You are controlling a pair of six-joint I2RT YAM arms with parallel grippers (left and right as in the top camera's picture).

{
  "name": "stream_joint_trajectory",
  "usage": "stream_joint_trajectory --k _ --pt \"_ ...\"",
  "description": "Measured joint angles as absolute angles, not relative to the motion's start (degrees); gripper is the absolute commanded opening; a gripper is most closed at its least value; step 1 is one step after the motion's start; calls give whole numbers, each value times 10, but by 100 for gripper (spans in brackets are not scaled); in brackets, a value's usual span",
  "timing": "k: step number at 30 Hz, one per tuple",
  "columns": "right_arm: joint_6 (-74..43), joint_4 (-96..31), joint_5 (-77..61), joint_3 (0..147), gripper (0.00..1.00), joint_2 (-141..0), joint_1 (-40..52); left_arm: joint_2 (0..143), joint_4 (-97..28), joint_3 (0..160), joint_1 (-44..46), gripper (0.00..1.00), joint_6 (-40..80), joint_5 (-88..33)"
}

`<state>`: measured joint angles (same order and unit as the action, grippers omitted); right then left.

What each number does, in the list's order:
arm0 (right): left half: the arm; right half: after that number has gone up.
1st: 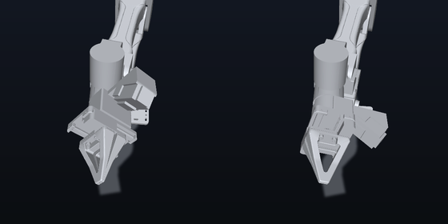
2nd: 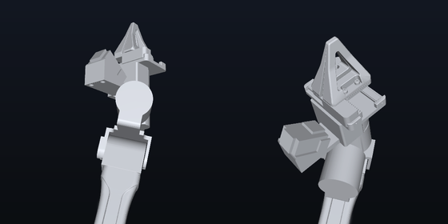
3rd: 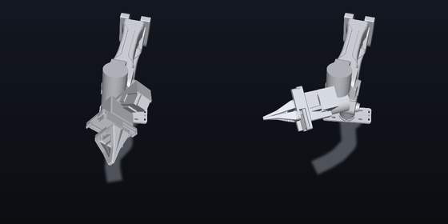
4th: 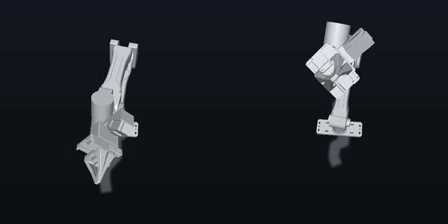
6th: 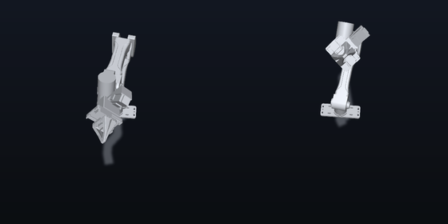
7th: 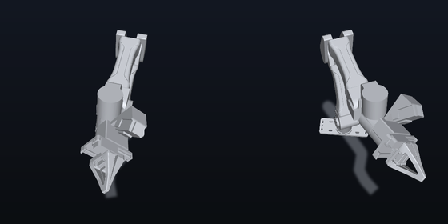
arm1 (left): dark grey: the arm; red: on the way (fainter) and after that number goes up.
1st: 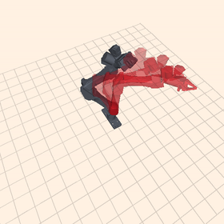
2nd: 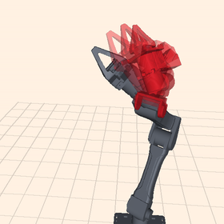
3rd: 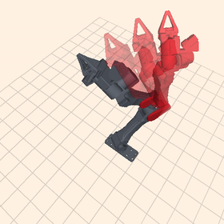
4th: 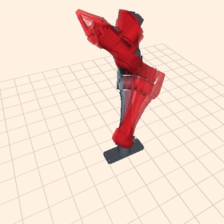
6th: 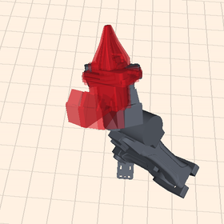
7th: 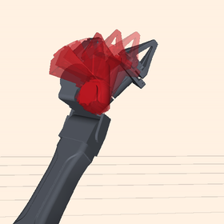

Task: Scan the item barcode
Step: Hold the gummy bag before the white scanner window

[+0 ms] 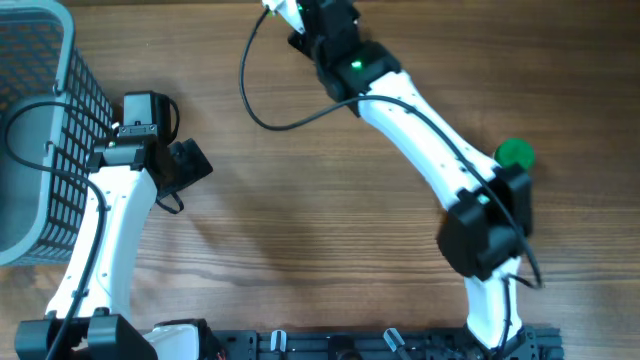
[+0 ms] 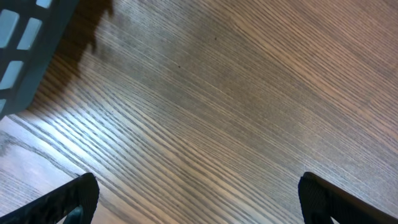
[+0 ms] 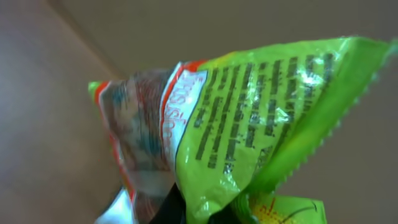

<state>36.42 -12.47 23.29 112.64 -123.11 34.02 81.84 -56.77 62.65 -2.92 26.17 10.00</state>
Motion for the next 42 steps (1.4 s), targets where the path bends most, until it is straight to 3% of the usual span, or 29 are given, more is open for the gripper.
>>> stream_joint_trajectory --k 7,11,23,42 --pt "531 203 332 1127 4 -1371 329 818 -568 627 -29 100 262 100" --pt "602 303 361 1127 4 -1434 321 818 -568 627 -29 100 262 100" --pt "642 284 400 1128 4 -1465 328 818 -568 627 -29 100 262 100" --pt "497 165 503 1130 4 -1465 381 818 -568 627 -29 100 262 100"
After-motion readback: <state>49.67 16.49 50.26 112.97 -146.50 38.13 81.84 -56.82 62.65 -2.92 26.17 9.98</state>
